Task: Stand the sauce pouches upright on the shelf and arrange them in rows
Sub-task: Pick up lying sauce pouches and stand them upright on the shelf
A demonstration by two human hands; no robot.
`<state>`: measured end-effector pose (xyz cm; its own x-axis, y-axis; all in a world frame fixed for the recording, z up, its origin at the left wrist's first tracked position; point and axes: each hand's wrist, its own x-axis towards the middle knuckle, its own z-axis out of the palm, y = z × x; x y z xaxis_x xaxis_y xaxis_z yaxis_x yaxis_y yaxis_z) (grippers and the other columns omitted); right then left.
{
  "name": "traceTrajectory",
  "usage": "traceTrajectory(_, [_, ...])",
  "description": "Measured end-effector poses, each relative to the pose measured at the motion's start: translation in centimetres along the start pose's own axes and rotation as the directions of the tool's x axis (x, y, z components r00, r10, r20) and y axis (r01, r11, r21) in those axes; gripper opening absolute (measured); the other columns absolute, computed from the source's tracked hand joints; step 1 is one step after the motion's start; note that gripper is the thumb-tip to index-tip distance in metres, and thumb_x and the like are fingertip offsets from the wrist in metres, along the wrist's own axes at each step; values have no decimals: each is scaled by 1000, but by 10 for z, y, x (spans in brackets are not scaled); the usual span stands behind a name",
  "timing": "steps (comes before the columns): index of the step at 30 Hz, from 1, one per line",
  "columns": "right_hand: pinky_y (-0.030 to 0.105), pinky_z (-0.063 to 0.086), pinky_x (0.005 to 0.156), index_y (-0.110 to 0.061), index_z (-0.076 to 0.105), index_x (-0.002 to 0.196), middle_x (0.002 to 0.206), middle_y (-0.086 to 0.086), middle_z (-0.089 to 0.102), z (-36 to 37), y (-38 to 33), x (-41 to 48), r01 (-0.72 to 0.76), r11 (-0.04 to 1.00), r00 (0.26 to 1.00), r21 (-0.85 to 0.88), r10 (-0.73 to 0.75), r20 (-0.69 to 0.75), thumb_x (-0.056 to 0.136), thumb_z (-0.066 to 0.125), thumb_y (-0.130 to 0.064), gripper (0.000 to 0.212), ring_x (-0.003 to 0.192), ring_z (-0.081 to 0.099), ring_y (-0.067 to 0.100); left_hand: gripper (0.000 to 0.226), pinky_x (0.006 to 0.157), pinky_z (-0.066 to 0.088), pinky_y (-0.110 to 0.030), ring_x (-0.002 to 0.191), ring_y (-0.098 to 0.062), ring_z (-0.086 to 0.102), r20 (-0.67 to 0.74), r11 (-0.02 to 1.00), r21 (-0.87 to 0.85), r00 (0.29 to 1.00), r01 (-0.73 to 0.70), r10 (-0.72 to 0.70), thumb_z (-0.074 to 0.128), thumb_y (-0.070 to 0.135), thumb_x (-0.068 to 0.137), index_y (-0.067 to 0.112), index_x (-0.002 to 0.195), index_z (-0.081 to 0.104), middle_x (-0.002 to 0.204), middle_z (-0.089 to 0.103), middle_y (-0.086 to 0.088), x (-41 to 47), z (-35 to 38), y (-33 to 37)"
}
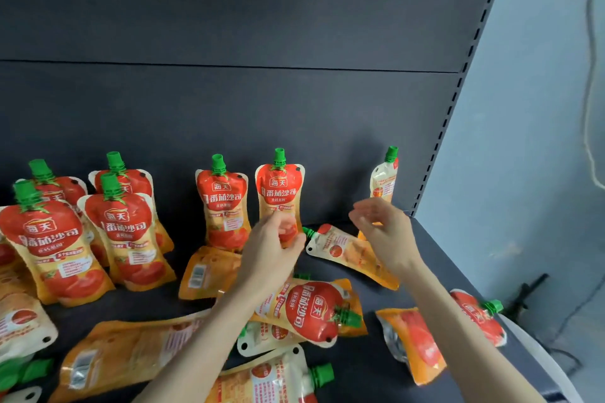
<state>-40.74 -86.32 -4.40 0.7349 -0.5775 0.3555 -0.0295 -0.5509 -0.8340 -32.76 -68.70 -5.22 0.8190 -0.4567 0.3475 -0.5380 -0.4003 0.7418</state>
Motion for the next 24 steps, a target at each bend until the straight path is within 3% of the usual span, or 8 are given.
traceTrajectory(4, [6, 45, 55, -10, 61, 99, 95, -1, 64, -35, 21, 8, -35, 999, 997, 5, 36, -61, 87, 64, -16, 14, 79, 60, 7, 33, 85, 46, -28, 108, -16, 54, 249, 991, 121, 964, 60, -89, 57, 38, 88, 18, 114, 54, 116, 57, 2, 12, 44, 21])
traceTrajectory(7, [17, 46, 71, -13, 55, 106, 106, -1, 59, -49, 42, 24, -51, 998, 998, -44, 50, -24, 85, 67, -24, 27, 95, 59, 17, 47, 91, 44, -37, 113, -26, 50, 314, 945, 295, 920, 140, -234, 52, 49, 88, 14, 119, 48, 123, 52, -7, 20, 73, 31])
traceTrajectory(9, [28, 46, 84, -14, 48, 118, 116, -1, 52, -53, 56, 36, -60, 996, 997, -70, 64, 44, 84, 68, -28, 42, 109, 53, 17, 58, 94, 42, -40, 120, -30, 45, 288, 899, 389, 901, 199, -324, 49, 56, 87, 12, 124, 43, 129, 46, -11, 21, 88, 35])
traceTrajectory(12, [28, 42, 92, -11, 37, 132, 127, -4, 45, -55, 66, 53, -80, 996, 983, -28, 84, 161, 84, 67, -32, 61, 115, 43, 10, 76, 100, 36, -43, 130, -33, 34, 201, 821, 510, 892, 257, -404, 43, 65, 85, 10, 136, 32, 142, 35, -15, 19, 103, 39])
traceTrajectory(14, [31, 45, 95, -13, 35, 131, 129, -2, 48, -54, 73, 64, -118, 991, 965, 56, 101, 240, 82, 70, -32, 63, 116, 48, 12, 87, 104, 32, -44, 134, -35, 28, 171, 787, 538, 875, 302, -453, 40, 68, 84, 7, 143, 21, 148, 27, -17, 17, 107, 41])
traceTrajectory(17, [35, 51, 92, -16, 38, 125, 124, 0, 55, -52, 83, 74, -174, 979, 938, 104, 133, 319, 78, 74, -31, 61, 110, 56, 15, 96, 105, 30, -44, 135, -37, 25, 117, 756, 542, 858, 366, -500, 40, 71, 82, 5, 146, 12, 149, 25, -20, 17, 110, 41])
traceTrajectory(21, [34, 54, 86, -14, 56, 114, 108, 0, 66, -55, 91, 82, -170, 975, 926, 143, 109, 361, 77, 76, -25, 43, 100, 64, 18, 102, 100, 36, -43, 130, -36, 32, 43, 709, 569, 846, 417, -531, 48, 74, 75, 2, 141, 21, 143, 32, -20, 22, 110, 44])
traceTrajectory(24, [37, 55, 85, -16, 64, 105, 101, 0, 69, -66, 101, 81, -141, 978, 934, 152, 81, 347, 79, 74, -22, 29, 96, 66, 20, 104, 93, 41, -39, 124, -35, 39, 6, 744, 443, 828, 500, -560, 66, 64, 69, 1, 139, 22, 138, 35, -20, 26, 110, 49])
